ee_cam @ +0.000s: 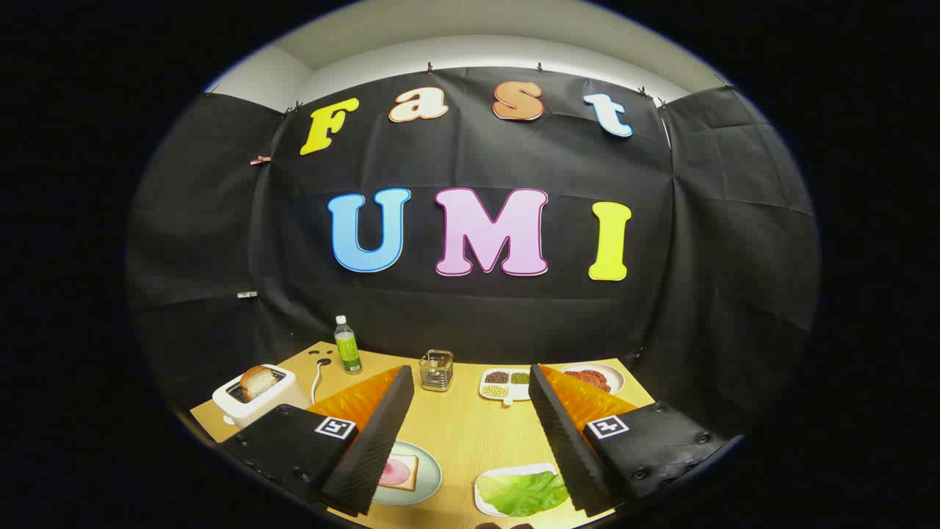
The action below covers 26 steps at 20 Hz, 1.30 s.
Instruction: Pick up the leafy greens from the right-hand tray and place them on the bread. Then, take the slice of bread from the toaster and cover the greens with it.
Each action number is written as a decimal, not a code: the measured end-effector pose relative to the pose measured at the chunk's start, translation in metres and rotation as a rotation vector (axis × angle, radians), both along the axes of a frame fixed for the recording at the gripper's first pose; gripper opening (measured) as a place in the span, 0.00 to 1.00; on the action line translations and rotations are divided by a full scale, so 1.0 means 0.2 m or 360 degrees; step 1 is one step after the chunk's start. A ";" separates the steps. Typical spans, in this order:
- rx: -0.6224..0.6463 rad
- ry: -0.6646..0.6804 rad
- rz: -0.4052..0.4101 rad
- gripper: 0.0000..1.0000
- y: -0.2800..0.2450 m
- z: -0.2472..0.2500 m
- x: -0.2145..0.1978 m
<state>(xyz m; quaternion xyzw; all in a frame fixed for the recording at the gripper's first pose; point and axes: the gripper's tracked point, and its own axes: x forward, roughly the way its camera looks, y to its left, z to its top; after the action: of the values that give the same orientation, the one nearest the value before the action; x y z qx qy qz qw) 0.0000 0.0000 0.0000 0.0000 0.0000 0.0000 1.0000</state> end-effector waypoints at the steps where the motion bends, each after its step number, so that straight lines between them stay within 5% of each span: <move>1: 0.0000 0.0005 0.0000 0.98 0.00 0.00 0.00; 16: 0.0013 0.0116 -0.0047 0.98 -0.07 -0.10 0.00; 26: 0.0061 0.0365 -0.0049 0.99 -0.18 -0.38 0.04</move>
<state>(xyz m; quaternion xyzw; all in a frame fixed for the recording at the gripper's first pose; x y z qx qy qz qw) 0.0072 -0.0354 -0.0763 0.0191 0.1146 -0.0155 0.9931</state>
